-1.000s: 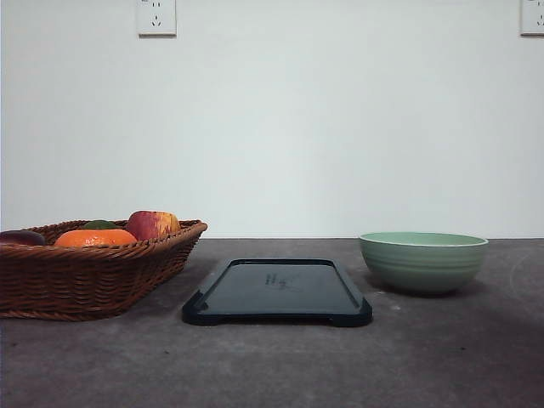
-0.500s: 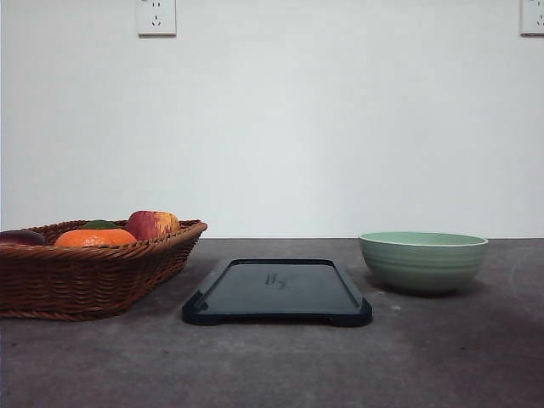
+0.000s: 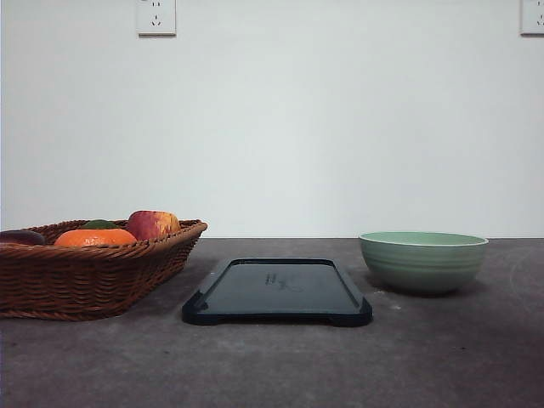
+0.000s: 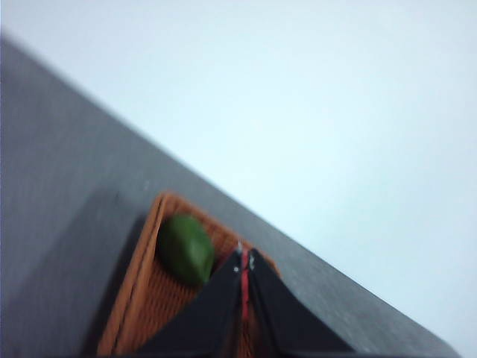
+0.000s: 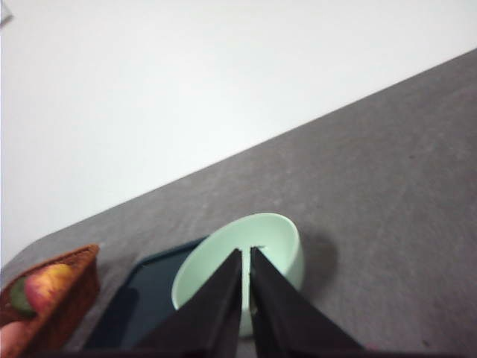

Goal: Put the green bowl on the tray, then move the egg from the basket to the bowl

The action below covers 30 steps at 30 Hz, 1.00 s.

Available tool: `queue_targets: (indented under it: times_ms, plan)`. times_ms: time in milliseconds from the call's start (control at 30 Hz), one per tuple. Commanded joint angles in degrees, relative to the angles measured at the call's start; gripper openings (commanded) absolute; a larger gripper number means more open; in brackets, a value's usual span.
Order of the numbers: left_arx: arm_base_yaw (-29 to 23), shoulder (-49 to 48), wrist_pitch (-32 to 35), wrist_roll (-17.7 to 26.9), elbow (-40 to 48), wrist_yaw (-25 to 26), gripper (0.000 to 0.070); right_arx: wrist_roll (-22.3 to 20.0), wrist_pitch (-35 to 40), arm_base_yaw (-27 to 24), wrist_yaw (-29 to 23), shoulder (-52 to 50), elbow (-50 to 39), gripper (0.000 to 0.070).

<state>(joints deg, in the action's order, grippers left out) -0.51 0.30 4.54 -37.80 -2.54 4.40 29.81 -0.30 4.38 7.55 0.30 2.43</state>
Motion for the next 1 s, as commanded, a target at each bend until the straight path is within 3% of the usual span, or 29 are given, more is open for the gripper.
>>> queue_targets:
  times_ms: [0, 200, 367, 667, 967]
  plan:
    - [-0.11, -0.06, 1.39, 7.67, -1.93, 0.09, 0.0, -1.88, 0.7, -0.07, 0.28, -0.02, 1.93, 0.0007]
    - [-0.11, 1.05, -0.12, 15.47, -8.67, 0.04, 0.0, -5.48, 0.61, -0.07, 1.14, 1.91, 7.29, 0.0007]
    - [-0.11, 5.85, -8.4, 19.31, -17.19, 0.04, 0.0, -8.76, -0.41, -0.02, 3.54, 8.36, 14.11, 0.0007]
    - [-0.11, 19.5, -17.68, 19.4, -30.58, 0.6, 0.0, -15.81, -6.72, 0.02, 10.23, 25.6, 28.84, 0.0007]
    - [-0.04, 33.87, -25.82, 19.4, -40.03, 7.84, 0.0, -22.14, -16.65, 1.64, 10.86, 42.11, 40.0, 0.0007]
